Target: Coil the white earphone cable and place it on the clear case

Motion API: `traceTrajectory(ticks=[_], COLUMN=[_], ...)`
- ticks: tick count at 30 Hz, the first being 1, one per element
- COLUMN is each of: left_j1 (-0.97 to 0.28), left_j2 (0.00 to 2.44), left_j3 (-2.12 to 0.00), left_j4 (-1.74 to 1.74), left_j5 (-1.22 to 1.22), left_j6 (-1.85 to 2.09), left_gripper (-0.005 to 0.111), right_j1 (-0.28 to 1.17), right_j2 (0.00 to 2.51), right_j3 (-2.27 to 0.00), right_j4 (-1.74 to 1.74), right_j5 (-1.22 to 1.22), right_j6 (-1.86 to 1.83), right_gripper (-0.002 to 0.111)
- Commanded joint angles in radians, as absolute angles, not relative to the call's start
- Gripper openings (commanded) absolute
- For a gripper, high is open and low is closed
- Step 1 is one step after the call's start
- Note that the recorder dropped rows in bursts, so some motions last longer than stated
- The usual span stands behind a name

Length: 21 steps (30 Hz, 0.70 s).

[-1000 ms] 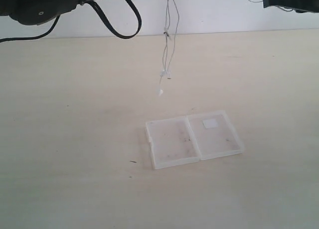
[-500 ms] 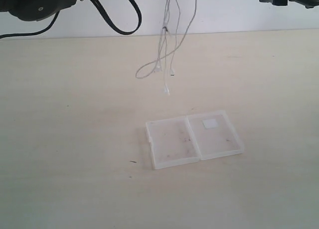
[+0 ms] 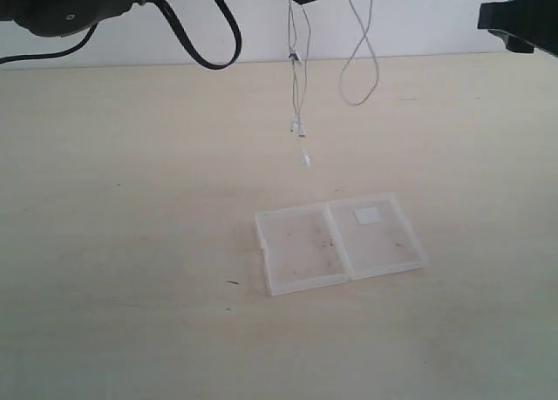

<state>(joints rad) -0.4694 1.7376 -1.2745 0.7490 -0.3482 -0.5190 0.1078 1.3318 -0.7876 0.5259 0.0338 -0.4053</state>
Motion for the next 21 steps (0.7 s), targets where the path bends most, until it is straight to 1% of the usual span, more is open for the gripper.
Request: traceTrajectory(ticks=[1, 3, 6, 12, 17, 21], left_j1=[-0.469, -0.469, -0.469, -0.473, -0.493, -0.509], left_j2=[1.729, 1.729, 1.729, 1.729, 1.729, 1.729], left_j3=[-1.283, -1.283, -1.283, -1.283, -1.283, -1.283], left_j4=[0.795, 0.865, 0.918, 0.938, 0.938, 0.938], left_j5=[-0.333, -0.313, -0.267, -0.241, -0.247, -0.247], left_j6=[-0.495, -0.495, -0.509, -0.509, -0.498, -0.476], left_gripper=[0.000, 0.000, 0.000, 0.000, 0.000, 0.000], right_j1=[0.150, 0.204, 0.287, 0.407, 0.437, 0.437], right_j2=[1.312, 1.312, 1.312, 1.312, 1.312, 1.312], right_j3=[-0.764, -0.760, -0.722, -0.581, -0.450, -0.447], right_j4=[0.510, 0.488, 0.479, 0.373, 0.085, 0.031], right_j5=[-0.032, -0.050, -0.151, -0.426, -0.672, -0.697], right_j6=[-0.427, -0.427, -0.423, -0.375, -0.153, -0.057], right_gripper=[0.052, 0.052, 0.052, 0.052, 0.052, 0.052])
